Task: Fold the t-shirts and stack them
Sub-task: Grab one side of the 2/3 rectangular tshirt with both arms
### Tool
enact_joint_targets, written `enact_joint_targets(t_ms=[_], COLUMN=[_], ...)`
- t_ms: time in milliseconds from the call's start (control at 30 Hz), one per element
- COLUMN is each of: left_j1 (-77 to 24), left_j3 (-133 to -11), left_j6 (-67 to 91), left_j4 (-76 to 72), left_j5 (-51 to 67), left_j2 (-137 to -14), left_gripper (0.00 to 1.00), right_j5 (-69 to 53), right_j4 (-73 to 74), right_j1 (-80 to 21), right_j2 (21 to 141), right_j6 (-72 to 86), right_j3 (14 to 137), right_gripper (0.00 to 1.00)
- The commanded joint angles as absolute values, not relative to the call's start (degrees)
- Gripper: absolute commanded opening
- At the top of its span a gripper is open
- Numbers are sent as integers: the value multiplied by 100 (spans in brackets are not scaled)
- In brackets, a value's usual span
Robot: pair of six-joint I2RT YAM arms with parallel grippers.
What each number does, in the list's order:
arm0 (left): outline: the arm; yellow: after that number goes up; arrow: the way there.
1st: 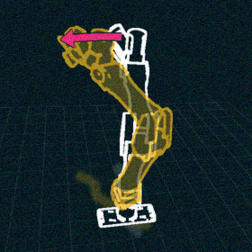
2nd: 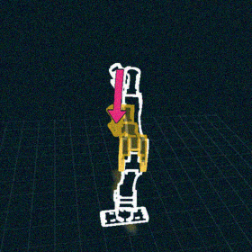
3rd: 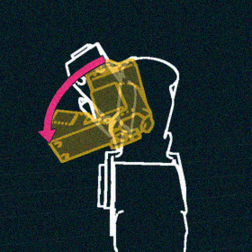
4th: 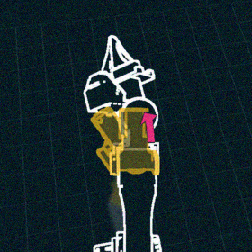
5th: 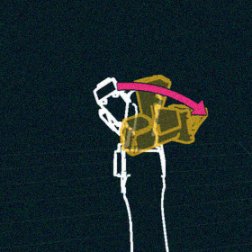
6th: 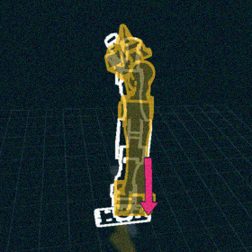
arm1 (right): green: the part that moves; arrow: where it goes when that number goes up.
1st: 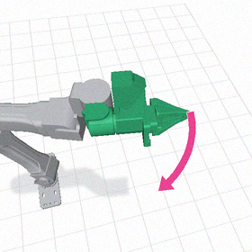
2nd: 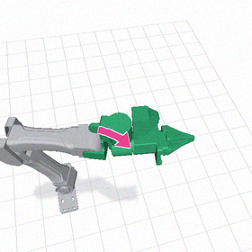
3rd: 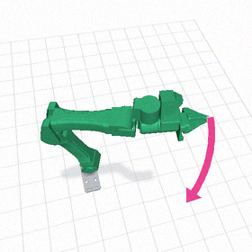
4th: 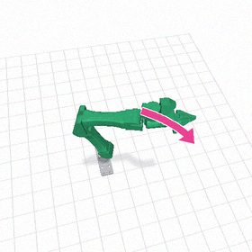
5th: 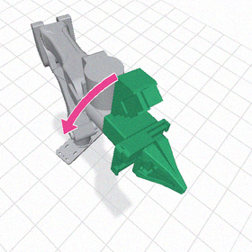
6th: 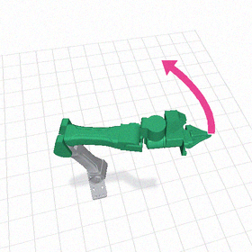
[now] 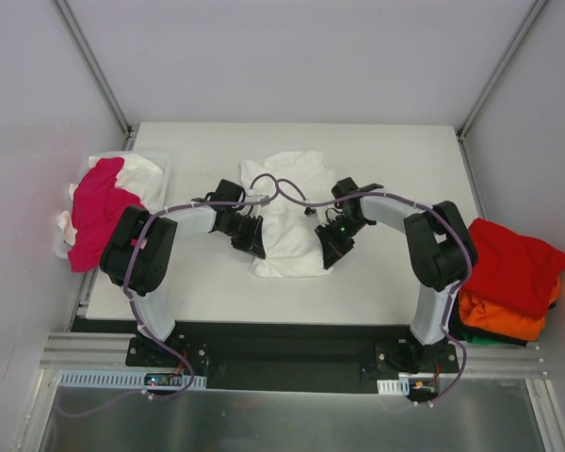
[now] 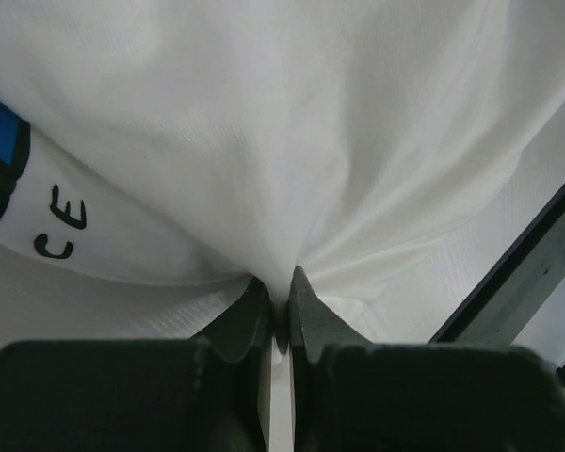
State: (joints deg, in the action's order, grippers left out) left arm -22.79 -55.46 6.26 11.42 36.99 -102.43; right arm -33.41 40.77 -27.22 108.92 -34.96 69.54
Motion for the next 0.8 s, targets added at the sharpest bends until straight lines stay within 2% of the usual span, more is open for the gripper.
enact_joint_targets(t_ms=[0,533,767], left_j1=[-2268,-2276,-2382], left_j3=[-5677,-6785,-6627], left_j6=[168,-606,-878], left_j4=[1573,2127,2469], left_j5=[3612,3033,2962], left_j2=[-10064,-9063,-8798], left_gripper=[0,0,0], right_j5=[-3261,-2663,-2637], right_j4=[4535,5088,5317], right_j1=[-2847,-3612,-3814], right_j2=[10407,9185,8965], right_j6=[-3603,-3656,-3726], right_j3=[7180,7347,7321], right_gripper=[1,1,1])
